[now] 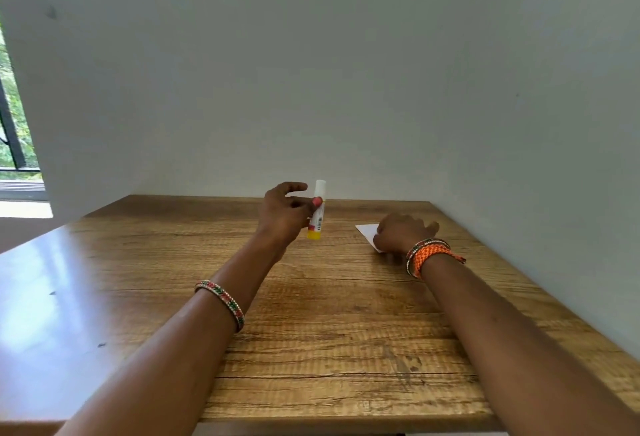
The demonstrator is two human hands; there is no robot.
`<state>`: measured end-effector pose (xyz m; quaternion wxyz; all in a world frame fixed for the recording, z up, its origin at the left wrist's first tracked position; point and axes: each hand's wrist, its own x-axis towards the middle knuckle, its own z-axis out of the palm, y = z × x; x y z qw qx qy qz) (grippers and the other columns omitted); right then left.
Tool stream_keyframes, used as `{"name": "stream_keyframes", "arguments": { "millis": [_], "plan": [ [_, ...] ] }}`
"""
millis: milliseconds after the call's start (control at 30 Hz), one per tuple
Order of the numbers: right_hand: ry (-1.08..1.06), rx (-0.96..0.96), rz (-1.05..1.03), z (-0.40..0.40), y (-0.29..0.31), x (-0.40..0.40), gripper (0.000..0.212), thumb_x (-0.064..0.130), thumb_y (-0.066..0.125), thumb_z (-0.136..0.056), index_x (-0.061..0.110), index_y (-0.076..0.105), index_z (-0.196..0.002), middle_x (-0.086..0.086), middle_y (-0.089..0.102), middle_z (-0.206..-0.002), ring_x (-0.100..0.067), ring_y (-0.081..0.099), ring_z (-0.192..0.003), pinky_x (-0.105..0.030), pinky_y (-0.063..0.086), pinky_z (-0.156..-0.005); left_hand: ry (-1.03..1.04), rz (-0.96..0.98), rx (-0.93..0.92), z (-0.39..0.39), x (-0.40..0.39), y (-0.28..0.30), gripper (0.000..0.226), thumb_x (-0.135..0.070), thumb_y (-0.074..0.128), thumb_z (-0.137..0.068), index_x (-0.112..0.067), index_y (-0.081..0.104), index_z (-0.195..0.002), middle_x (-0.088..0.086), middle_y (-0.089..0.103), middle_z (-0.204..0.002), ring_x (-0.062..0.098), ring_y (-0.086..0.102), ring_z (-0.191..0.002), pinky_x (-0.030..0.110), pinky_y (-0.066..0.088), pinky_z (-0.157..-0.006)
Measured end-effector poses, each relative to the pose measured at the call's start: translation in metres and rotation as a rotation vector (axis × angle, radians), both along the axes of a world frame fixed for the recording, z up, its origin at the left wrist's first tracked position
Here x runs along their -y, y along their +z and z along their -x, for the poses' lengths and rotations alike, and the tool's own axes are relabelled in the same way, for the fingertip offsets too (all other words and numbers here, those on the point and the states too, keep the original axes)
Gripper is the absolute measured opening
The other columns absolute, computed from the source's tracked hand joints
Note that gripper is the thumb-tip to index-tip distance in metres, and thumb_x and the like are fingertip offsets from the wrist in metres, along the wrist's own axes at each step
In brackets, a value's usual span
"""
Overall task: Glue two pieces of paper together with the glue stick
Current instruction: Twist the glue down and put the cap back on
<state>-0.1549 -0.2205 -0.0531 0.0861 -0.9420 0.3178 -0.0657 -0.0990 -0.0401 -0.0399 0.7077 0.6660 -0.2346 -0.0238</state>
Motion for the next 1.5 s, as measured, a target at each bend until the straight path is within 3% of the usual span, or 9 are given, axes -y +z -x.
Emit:
{"name": "stream_keyframes", "arguments": {
  "millis": [333,433,533,633,900,1033,1233,1367,1500],
  "plan": [
    [-0.019,0.021,0.100,0.004,-0.003,-0.009,0.047,0.045,0.057,-0.085,0.019,0.052,-0.124,-0.007,0.055,-0.130,-0.031,0.040,-0.127,-0.045,0.023,-0.103,-0.007,0.017,0.014,-0.001,-0.001,-0.001,0.049,-0.005,0.064,-0.083,-0.012,0.043,-0.127,0.015,0.065,-0.101,0.026,0.064,-0.098,0.040,0.055,-0.082],
    [0.077,0.282,0.127,0.002,0.004,-0.019,0.040,0.040,0.053,-0.088,0.016,0.059,-0.119,-0.008,0.057,-0.126,-0.030,0.045,-0.121,-0.040,0.031,-0.099,0.002,0.048,0.014,-0.002,0.000,-0.001,0.050,-0.005,0.064,-0.083,-0.012,0.042,-0.127,0.017,0.066,-0.104,0.026,0.064,-0.099,0.039,0.055,-0.080],
    [0.334,0.645,-0.499,0.000,0.019,-0.045,0.036,0.033,0.046,-0.095,0.006,0.066,-0.106,-0.012,0.067,-0.102,-0.027,0.060,-0.098,-0.034,0.046,-0.085,0.007,0.134,0.010,-0.002,0.001,0.001,0.051,-0.005,0.065,-0.082,-0.014,0.042,-0.127,0.015,0.066,-0.100,0.021,0.066,-0.091,0.028,0.056,-0.068],
    [0.518,0.372,-1.133,0.002,0.019,-0.066,0.055,0.050,0.027,-0.097,0.006,0.050,-0.120,-0.019,0.062,-0.099,-0.029,0.062,-0.088,-0.034,0.054,-0.077,0.029,0.226,-0.019,-0.003,0.000,0.005,0.046,-0.007,0.065,-0.083,-0.016,0.044,-0.123,0.009,0.068,-0.096,0.012,0.067,-0.084,0.020,0.056,-0.063],
    [0.569,0.607,-1.638,-0.005,0.010,-0.078,0.033,0.032,0.040,-0.098,0.003,0.055,-0.092,-0.007,0.055,-0.072,-0.015,0.057,-0.061,-0.024,0.054,-0.058,-0.122,0.430,-0.197,-0.003,-0.007,0.013,0.033,-0.010,0.060,-0.087,-0.004,0.050,-0.119,0.011,0.066,-0.095,0.018,0.064,-0.084,0.028,0.054,-0.077],
    [0.565,0.720,-1.666,-0.002,0.011,-0.080,0.020,0.020,0.049,-0.095,0.003,0.055,-0.088,-0.006,0.053,-0.068,-0.013,0.056,-0.058,-0.022,0.054,-0.054,-0.324,0.361,-0.219,0.000,-0.011,0.012,0.016,-0.011,0.050,-0.092,-0.004,0.062,-0.101,0.007,0.066,-0.098,0.015,0.064,-0.086,0.019,0.055,-0.072],
    [0.592,0.921,-1.420,-0.003,0.008,-0.091,0.019,0.003,0.061,-0.086,0.010,0.045,-0.080,-0.012,0.059,-0.072,-0.016,0.059,-0.059,-0.026,0.055,-0.058,-0.130,0.379,-0.193,0.002,-0.012,0.013,0.003,-0.010,0.065,-0.082,-0.007,0.067,-0.082,0.006,0.070,-0.078,0.015,0.064,-0.073,0.020,0.056,-0.066],
    [0.577,0.962,-1.397,-0.001,0.008,-0.091,0.018,0.002,0.063,-0.084,0.009,0.047,-0.081,-0.012,0.062,-0.072,-0.018,0.060,-0.062,-0.027,0.056,-0.059,-0.096,0.379,-0.208,0.003,-0.008,0.012,0.018,-0.013,0.070,-0.079,-0.004,0.067,-0.094,0.009,0.068,-0.086,0.021,0.065,-0.080,0.029,0.055,-0.077],
    [0.622,0.875,-1.526,0.003,0.013,-0.085,0.010,0.011,0.056,-0.090,0.005,0.052,-0.084,-0.009,0.059,-0.068,-0.014,0.061,-0.055,-0.024,0.055,-0.053,-0.335,0.359,-0.238,0.002,-0.014,0.014,0.024,-0.019,0.051,-0.093,-0.003,0.063,-0.106,0.006,0.069,-0.089,0.011,0.065,-0.070,0.019,0.053,-0.058]
  ]
}}
